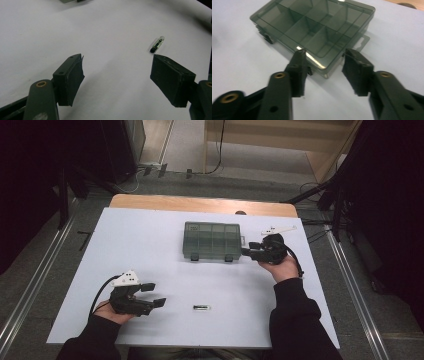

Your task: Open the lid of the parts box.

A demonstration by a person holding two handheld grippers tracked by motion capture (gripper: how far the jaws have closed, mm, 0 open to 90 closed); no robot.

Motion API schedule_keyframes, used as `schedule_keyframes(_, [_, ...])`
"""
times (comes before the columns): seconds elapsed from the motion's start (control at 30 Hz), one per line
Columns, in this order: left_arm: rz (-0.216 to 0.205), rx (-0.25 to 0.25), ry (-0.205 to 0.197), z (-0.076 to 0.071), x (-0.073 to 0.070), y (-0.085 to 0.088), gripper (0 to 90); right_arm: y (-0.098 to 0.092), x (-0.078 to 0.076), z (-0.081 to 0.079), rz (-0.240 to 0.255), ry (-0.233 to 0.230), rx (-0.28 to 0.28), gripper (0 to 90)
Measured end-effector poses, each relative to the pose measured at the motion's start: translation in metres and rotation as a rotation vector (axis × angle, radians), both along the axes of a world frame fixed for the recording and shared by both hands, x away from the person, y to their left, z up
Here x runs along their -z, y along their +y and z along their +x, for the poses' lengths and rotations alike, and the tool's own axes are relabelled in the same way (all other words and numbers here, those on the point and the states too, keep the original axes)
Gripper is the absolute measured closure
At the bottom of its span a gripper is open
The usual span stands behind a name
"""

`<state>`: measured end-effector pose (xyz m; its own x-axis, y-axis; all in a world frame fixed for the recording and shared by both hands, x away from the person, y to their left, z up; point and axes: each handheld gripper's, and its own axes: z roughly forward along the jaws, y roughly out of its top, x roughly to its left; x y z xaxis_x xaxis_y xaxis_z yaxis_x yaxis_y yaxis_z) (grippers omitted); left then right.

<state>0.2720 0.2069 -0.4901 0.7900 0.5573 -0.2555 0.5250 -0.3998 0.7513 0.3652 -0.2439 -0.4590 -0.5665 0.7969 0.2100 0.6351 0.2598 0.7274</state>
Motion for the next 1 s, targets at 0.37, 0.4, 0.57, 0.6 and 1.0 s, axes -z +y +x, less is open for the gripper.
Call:
schedule_keyframes(0.37, [-0.002, -0.001, -0.004, -0.001, -0.001, 0.001, 25.9, -0.003, 0.016, 0.0, 0.003, 0.12, 0.026, 88.5])
schedule_keyframes(0.4, [-0.004, 0.001, -0.004, 0.0, -0.001, 0.001, 25.9, -0.003, 0.018, 0.0, -0.001, 0.137, 0.028, 89.8])
schedule_keyframes(0.57, [-0.002, -0.001, -0.005, -0.001, -0.001, 0.001, 25.9, -0.003, 0.027, 0.002, 0.001, 0.183, 0.015, 90.0])
schedule_keyframes(0.6, [-0.001, -0.001, -0.004, -0.001, -0.001, 0.001, 25.9, -0.001, 0.028, 0.002, -0.001, 0.193, 0.016, 90.0])
schedule_keyframes(1.0, [0.0, 0.0, -0.002, -0.001, 0.0, 0.001, 25.9, 0.004, 0.034, 0.005, -0.005, 0.194, 0.024, 90.0])
